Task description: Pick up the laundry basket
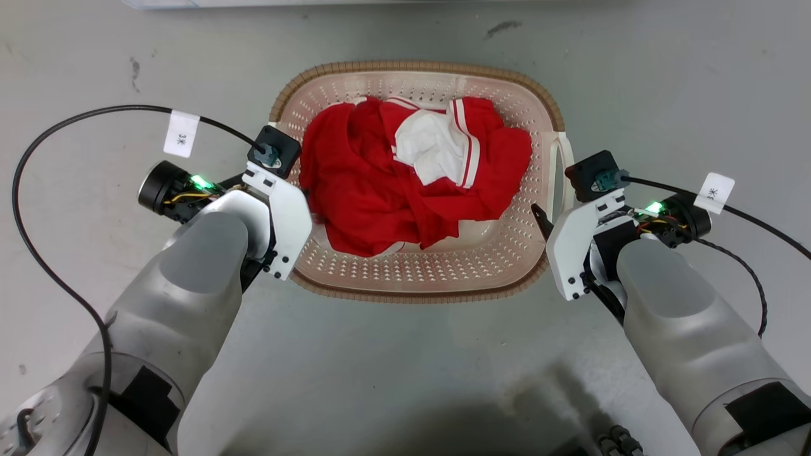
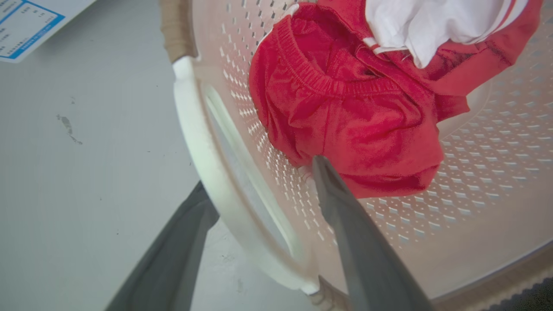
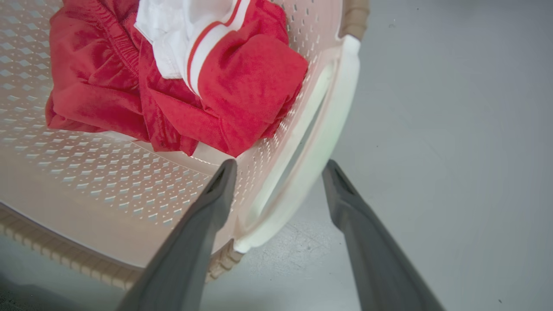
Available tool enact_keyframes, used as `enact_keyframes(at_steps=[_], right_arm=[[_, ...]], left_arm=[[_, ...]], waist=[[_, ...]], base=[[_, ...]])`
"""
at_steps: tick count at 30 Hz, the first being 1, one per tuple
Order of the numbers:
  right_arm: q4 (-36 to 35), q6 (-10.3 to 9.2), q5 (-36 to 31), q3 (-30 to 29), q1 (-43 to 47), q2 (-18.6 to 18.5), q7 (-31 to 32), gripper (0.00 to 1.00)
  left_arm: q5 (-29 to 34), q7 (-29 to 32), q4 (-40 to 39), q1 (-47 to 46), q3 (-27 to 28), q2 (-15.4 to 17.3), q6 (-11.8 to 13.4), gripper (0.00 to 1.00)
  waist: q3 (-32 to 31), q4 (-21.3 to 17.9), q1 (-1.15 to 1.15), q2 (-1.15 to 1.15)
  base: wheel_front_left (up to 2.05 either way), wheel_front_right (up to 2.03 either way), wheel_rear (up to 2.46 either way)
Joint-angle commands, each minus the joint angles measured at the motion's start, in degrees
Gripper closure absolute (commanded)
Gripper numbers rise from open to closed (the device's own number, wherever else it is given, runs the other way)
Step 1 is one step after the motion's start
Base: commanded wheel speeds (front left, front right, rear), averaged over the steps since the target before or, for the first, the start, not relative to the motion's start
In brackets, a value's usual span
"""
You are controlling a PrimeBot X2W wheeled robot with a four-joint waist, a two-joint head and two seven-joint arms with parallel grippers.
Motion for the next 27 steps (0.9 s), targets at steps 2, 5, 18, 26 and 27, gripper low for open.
enact_keyframes(at_steps=[2,5,18,26,27], right_arm=[[0.0,-0.04,0.6,0.6,-1.3,0.0,-0.3,0.0],[0.1,-0.04,1.2,1.1,-1.6,0.0,-0.3,0.0],[0.1,-0.04,3.6,3.7,-2.7,0.0,0.1,0.0],[0.2,-0.02,4.5,4.9,-3.4,0.0,-0.1,1.0],[0.2,-0.02,4.6,4.9,-3.5,0.0,-0.3,1.0]], left_arm=[[-0.6,0.3,0.6,-1.3,-1.3,0.3,0.1,0.0],[-1.4,0.6,1.1,-1.6,-2.4,0.2,0.1,0.0],[-3.9,1.5,1.9,-3.6,-7.6,0.1,0.1,0.0],[-5.7,1.9,1.9,-3.7,-9.9,0.1,0.0,1.0],[-6.1,1.9,1.9,-3.7,-10.1,0.1,0.0,1.0]], waist=[[1.2,0.0,0.0,0.0],[1.9,0.1,0.0,0.0],[4.6,0.1,0.0,0.0],[4.8,-0.1,0.0,0.0],[4.8,-0.1,0.0,0.0]], base=[[0.0,0.0,0.0],[0.0,0.0,0.0],[0.0,0.0,0.0],[0.0,0.0,0.0],[0.0,0.0,0.0]])
